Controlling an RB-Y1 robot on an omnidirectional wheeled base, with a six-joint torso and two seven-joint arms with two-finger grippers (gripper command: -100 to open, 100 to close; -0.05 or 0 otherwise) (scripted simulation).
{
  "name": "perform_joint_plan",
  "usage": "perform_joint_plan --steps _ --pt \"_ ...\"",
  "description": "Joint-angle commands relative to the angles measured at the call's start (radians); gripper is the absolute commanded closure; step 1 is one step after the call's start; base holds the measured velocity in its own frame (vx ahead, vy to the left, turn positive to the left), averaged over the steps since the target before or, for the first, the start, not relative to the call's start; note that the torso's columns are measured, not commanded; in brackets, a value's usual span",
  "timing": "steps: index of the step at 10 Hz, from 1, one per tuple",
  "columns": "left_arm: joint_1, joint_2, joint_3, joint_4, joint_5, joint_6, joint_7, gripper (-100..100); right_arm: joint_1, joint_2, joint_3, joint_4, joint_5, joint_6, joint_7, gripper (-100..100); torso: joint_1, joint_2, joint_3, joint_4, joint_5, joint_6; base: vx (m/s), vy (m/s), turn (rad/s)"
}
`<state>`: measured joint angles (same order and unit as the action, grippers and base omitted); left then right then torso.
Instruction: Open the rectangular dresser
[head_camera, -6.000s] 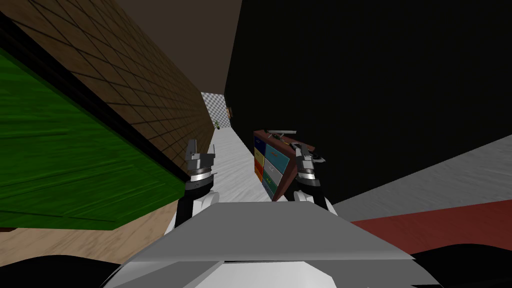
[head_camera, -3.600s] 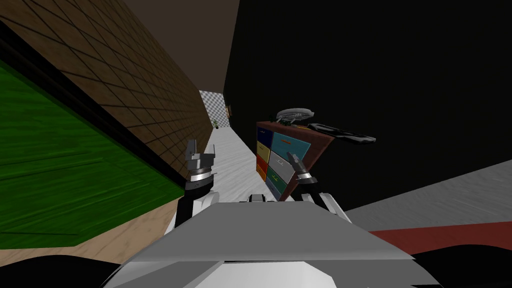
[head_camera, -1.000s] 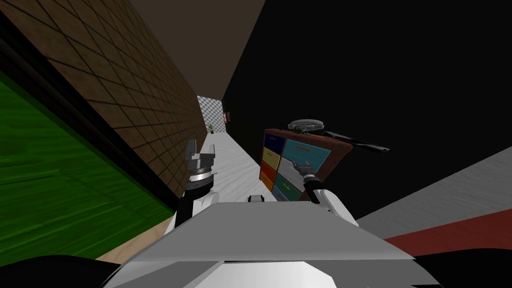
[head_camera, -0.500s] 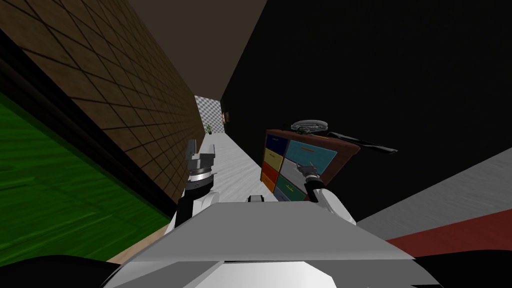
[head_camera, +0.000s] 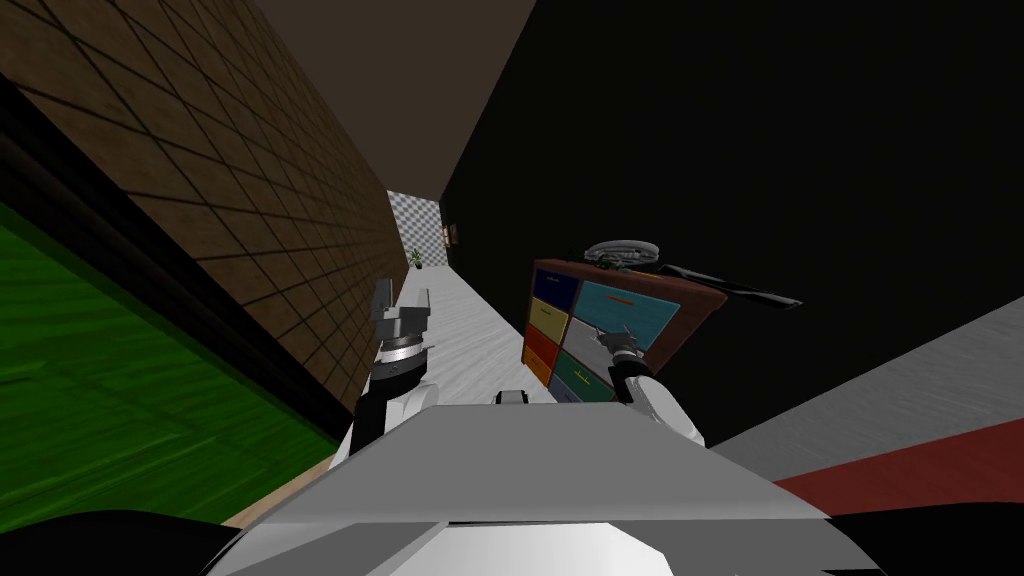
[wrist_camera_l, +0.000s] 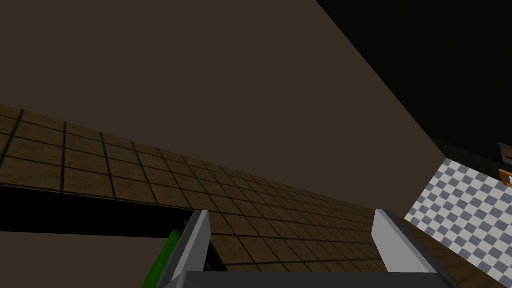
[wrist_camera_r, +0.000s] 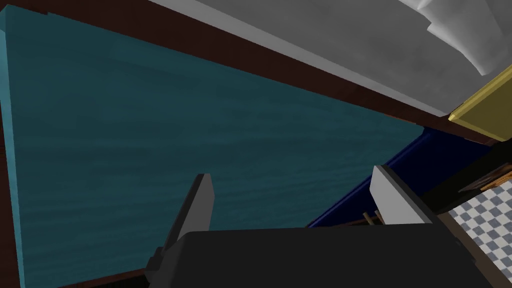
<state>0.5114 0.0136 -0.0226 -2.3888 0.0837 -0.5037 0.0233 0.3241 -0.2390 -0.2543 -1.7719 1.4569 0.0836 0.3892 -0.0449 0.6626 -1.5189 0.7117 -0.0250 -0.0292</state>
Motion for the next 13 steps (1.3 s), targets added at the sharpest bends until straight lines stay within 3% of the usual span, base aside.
perform_joint_plan --steps 1,4,9,10,11,13 --pt "0.0 0.0 0.0 0.0 0.0 0.0 0.0 0 -0.029 -0.005 -0.001 0.049 0.066 0.029 0.005 -100 0.002 -0.002 -0.002 0.0 0.0 -0.002 0.055 0.144 -0.071" --pt "0.0 0.0 0.0 0.0 0.0 0.0 0.0 0 -0.029 -0.005 -0.001 0.049 0.064 0.029 0.005 -100 0.002 0.004 0.002 0.002 -0.001 -0.01 0.019 0.012 -0.003" --pt "0.0 0.0 0.0 0.0 0.0 0.0 0.0 0 -0.029 -0.005 -0.001 0.049 0.067 0.029 0.005 -100 0.003 0.002 0.001 0.001 0.0 -0.005 -0.004 -0.006 0.0" --pt "0.0 0.0 0.0 0.0 0.0 0.0 0.0 0 -0.01 0.006 -0.023 0.036 0.049 0.056 0.042 -100 0.002 0.002 0.001 0.001 0.0 -0.007 -0.001 0.092 -0.117" --pt "0.0 0.0 0.0 0.0 0.0 0.0 0.0 0 -0.009 0.007 -0.023 0.038 0.054 0.062 0.044 -100 0.008 0.008 0.005 0.001 0.0 0.002 0.062 0.142 -0.111" --pt "0.0 0.0 0.0 0.0 0.0 0.0 0.0 0 -0.005 0.01 -0.024 0.044 0.063 0.074 0.048 -100 0.014 0.021 0.013 0.003 0.0 0.003 0.079 0.107 -0.024"
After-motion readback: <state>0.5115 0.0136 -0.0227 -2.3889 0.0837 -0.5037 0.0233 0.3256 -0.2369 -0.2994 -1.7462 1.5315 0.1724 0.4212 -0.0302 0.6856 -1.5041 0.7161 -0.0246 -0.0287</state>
